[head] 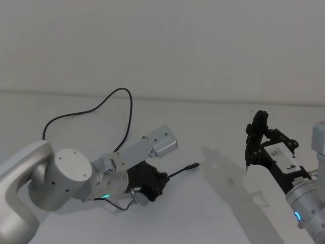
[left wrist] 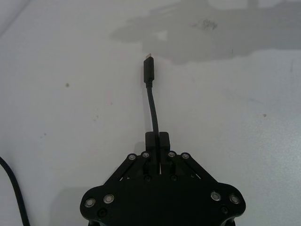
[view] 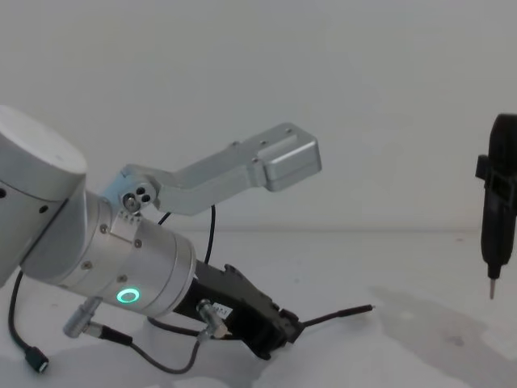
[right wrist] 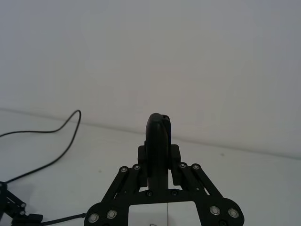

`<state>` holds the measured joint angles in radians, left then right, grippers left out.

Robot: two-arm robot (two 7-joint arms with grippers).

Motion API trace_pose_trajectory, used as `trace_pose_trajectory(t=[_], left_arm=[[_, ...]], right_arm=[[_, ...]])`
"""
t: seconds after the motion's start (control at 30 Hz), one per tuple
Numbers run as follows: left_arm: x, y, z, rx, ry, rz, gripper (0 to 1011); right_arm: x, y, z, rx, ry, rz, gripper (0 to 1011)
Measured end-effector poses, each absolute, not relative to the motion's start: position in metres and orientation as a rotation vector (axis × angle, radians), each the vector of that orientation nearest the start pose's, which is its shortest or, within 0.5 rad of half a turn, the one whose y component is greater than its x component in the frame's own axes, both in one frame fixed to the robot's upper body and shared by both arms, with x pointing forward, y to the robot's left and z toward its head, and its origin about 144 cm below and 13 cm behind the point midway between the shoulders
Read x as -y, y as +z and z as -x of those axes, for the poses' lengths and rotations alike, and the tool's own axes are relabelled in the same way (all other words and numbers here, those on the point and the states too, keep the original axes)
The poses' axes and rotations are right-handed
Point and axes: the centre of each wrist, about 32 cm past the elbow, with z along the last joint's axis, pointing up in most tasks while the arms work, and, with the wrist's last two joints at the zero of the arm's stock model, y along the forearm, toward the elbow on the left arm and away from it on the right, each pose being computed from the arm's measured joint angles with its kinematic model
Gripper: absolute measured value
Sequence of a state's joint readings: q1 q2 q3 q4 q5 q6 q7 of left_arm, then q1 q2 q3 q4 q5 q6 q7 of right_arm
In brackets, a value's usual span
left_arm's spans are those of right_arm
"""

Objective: Pick up the data cable with the one hand.

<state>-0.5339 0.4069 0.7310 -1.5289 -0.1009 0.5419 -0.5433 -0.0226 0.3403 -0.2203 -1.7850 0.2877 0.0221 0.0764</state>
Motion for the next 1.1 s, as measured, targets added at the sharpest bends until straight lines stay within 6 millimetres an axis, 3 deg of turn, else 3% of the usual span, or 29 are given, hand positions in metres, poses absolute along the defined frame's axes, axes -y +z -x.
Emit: trace_pose_trajectory(t=[1.1], left_arm=[[-0.191,1.257,-0.513,0.368,0.432,-0.4,46]], right_arm=[[0.243,1.233,-0.427,0.086,-1.053,-0.212,268]])
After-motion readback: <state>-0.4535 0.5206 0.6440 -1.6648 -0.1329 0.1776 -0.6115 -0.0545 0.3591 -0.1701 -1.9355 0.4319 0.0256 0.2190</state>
